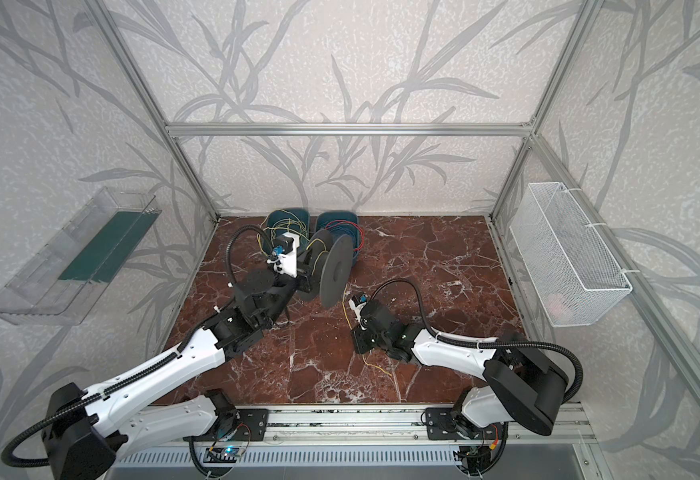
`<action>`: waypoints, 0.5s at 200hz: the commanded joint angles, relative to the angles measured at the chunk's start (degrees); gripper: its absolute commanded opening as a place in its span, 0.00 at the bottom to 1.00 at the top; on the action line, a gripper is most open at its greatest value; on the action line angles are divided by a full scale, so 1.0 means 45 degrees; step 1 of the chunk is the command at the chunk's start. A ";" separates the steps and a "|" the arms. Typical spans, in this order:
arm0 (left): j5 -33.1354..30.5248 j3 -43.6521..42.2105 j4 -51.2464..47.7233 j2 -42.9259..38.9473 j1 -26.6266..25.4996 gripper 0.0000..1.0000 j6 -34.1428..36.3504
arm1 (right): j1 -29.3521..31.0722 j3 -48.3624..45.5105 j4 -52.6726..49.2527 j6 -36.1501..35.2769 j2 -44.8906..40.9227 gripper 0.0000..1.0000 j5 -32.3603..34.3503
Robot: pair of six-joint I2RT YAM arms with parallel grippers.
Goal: Wrap the cables
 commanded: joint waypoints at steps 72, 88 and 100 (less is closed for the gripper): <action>-0.5214 -0.2656 0.1926 -0.0489 -0.0849 0.00 0.0587 | 0.0052 -0.0263 0.0767 -0.0324 0.2283 0.00 -0.2068; -0.5199 -0.2536 0.1708 -0.0289 -0.0852 0.00 0.1007 | 0.0052 -0.0226 0.0795 -0.0346 0.2512 0.00 -0.2340; -0.5216 -0.2500 0.1556 -0.0123 -0.0847 0.00 0.1338 | 0.0071 -0.0248 0.0694 -0.0358 0.2520 0.08 -0.2473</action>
